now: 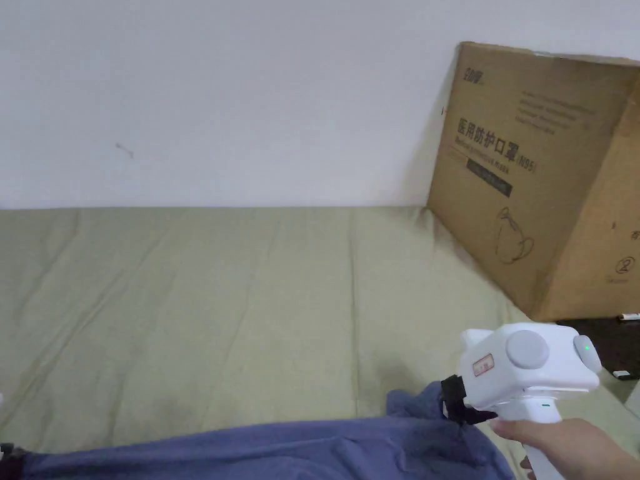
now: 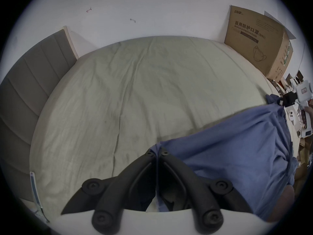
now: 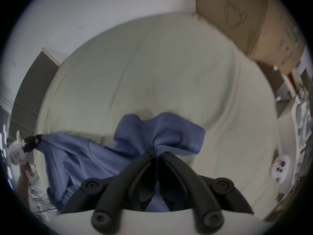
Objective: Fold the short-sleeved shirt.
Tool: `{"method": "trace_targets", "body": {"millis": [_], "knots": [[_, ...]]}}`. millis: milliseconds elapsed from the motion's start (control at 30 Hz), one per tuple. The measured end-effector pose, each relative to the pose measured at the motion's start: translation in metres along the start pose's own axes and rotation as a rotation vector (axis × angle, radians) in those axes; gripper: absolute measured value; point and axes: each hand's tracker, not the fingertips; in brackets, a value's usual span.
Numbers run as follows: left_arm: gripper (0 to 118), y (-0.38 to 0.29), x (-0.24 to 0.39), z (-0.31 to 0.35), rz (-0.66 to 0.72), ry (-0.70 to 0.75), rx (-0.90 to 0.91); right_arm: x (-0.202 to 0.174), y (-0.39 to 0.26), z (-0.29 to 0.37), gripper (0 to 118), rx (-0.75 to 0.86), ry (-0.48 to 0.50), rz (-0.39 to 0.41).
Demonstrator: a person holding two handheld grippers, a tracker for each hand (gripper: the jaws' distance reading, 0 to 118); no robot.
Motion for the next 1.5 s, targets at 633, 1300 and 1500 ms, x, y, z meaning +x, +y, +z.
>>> {"method": "trace_targets", "body": {"millis": [633, 1300, 1500], "knots": [[0, 0.116, -0.008, 0.236, -0.008, 0.016, 0.388, -0.028, 0.06, 0.289, 2, 0.513, 0.016, 0.008], [0, 0.339, -0.008, 0.199, 0.027, 0.195, 0.628, -0.095, 0.294, 0.346, 2, 0.895, -0.251, 0.15], [0, 0.334, 0.008, 0.166, 0.001, 0.233, 0.613, -0.098, 0.284, 0.31, 2, 0.915, -0.27, 0.147]]}}
